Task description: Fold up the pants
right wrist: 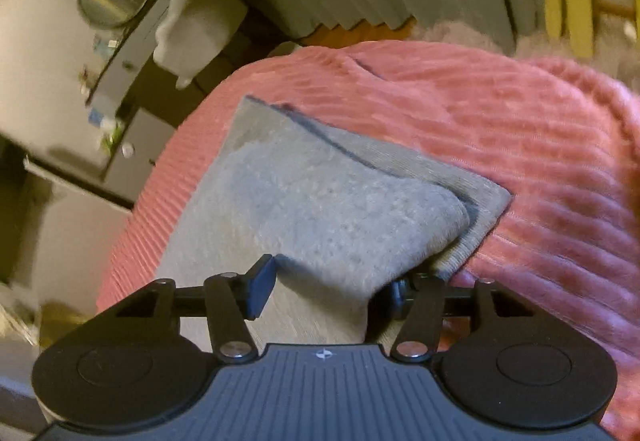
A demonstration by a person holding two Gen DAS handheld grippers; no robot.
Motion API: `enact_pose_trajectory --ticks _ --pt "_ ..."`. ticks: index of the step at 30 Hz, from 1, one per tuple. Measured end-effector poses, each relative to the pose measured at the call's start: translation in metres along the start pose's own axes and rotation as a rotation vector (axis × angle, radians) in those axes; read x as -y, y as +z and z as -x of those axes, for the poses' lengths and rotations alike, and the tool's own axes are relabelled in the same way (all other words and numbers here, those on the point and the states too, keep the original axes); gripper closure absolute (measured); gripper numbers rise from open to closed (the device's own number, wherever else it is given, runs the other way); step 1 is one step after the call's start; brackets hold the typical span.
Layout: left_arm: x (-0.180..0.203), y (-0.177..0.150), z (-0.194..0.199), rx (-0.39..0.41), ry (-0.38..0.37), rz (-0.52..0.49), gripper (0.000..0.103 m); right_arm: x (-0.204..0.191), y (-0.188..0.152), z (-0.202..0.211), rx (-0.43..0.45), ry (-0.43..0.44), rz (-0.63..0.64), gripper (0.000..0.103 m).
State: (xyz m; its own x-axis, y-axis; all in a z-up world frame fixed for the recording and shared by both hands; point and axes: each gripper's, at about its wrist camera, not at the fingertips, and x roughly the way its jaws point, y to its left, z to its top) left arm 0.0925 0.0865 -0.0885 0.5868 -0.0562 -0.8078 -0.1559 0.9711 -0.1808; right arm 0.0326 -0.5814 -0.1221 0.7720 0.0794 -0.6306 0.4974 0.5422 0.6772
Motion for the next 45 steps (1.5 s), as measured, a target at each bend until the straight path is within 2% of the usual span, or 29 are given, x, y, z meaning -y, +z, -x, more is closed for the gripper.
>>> enact_pose_trajectory --ticks 1,2,3,4,6,9,11,13,15,16,19,22,26,28,30,32,34,37,38,41,45 --pt "0.000 0.000 0.000 -0.001 0.000 0.000 0.008 0.000 0.002 -0.001 0.006 0.001 -0.007 0.051" --pt "-0.001 0.000 0.000 -0.003 0.001 0.002 0.008 -0.001 0.003 0.000 0.022 -0.001 -0.004 0.067" --pt "-0.002 0.001 -0.001 -0.005 0.000 0.002 0.008 -0.004 0.004 0.002 0.043 0.004 0.019 0.079" --pt "-0.002 0.001 -0.001 -0.006 0.000 0.003 0.008 -0.009 0.004 0.004 0.061 -0.002 0.059 0.097" --pt "-0.002 0.001 -0.001 -0.007 0.003 0.003 0.008 -0.025 0.002 0.014 0.117 -0.055 0.175 0.097" --pt "0.000 0.002 -0.001 -0.011 0.012 -0.001 0.008 -0.043 -0.004 0.033 0.209 -0.075 0.316 0.097" --pt "0.001 0.001 -0.002 -0.013 0.019 -0.008 0.008 -0.045 -0.007 0.034 0.234 -0.093 0.380 0.097" --pt "0.002 0.001 -0.002 -0.013 0.025 -0.016 0.008 -0.041 -0.007 0.021 0.204 -0.141 0.424 0.097" --pt "0.002 0.001 -0.002 -0.016 0.029 -0.020 0.008 -0.030 -0.008 -0.001 0.130 -0.257 0.444 0.094" --pt "0.002 0.001 -0.002 -0.017 0.029 -0.019 0.008 -0.025 -0.010 -0.006 0.113 -0.283 0.447 0.092" --pt "0.001 0.001 -0.002 -0.019 0.030 -0.015 0.008 -0.024 -0.015 -0.001 0.164 -0.295 0.456 0.083" --pt "0.003 0.001 -0.004 -0.025 0.041 -0.024 0.008 -0.025 -0.013 0.004 0.170 -0.288 0.434 0.082" --pt "0.006 0.001 -0.004 -0.026 0.051 -0.035 0.007 -0.013 -0.005 0.023 0.206 -0.188 0.318 0.080" --pt "0.005 0.001 -0.005 -0.028 0.050 -0.033 0.007 -0.005 -0.004 0.017 0.153 -0.156 0.289 0.080" --pt "0.004 0.002 -0.005 -0.029 0.043 -0.026 0.007 0.000 -0.008 0.004 0.109 -0.171 0.315 0.080" --pt "0.003 0.002 -0.004 -0.028 0.036 -0.018 0.007 -0.001 -0.012 0.005 0.127 -0.168 0.359 0.082" --pt "0.001 0.002 -0.003 -0.027 0.026 -0.007 0.007 -0.002 -0.013 0.010 0.156 -0.174 0.365 0.087" --pt "0.000 0.003 -0.004 -0.032 0.023 0.008 0.007 -0.005 -0.015 0.015 0.219 -0.222 0.384 0.087" --pt "0.000 0.003 -0.004 -0.032 0.023 0.008 0.007 -0.005 -0.015 0.015 0.222 -0.231 0.386 0.086" --pt "0.000 0.002 -0.003 -0.031 0.022 0.007 0.007 0.001 -0.020 -0.002 0.151 -0.242 0.413 0.074" --pt "0.000 0.002 -0.003 -0.031 0.016 0.015 0.006 0.001 -0.028 -0.002 0.184 -0.216 0.457 0.058"
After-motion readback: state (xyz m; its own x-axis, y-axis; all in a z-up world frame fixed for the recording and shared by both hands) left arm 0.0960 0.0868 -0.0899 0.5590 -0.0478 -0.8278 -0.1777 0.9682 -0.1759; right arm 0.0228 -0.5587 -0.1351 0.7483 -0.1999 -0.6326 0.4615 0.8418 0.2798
